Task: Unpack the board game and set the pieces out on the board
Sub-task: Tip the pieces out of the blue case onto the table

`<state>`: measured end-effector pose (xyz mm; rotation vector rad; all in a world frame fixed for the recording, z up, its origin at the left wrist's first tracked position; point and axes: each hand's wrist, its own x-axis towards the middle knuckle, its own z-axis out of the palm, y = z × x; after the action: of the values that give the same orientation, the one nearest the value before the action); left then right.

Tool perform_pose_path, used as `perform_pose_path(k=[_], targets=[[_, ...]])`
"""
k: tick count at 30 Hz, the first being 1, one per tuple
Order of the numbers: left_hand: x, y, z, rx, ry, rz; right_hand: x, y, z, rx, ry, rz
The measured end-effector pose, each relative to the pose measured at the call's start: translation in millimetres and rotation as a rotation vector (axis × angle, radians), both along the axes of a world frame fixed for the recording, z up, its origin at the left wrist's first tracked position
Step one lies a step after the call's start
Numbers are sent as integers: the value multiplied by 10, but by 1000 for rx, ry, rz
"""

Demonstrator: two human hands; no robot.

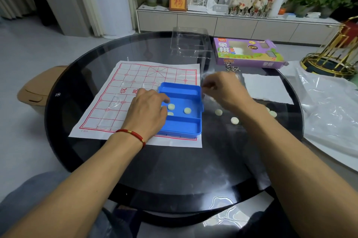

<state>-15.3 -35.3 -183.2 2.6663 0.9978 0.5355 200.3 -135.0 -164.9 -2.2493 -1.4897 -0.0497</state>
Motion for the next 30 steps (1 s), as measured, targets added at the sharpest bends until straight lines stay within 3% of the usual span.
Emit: perform_pose_path(k=[3,6,19,26,30], targets=[[62,53,48,-2,2,-5,-379,132,36,-250,-53,290],[72,109,75,-28,15,4,-434,177,-34,-349,-182,241],[28,52,45,-163,42,68,-642,414,-91,-208,-206,266],[12,29,47,-195,40,62,-122,228,171,-23,-2,56],[1,25,41,-213,27,66,228,71,12,-21,-27,-174]])
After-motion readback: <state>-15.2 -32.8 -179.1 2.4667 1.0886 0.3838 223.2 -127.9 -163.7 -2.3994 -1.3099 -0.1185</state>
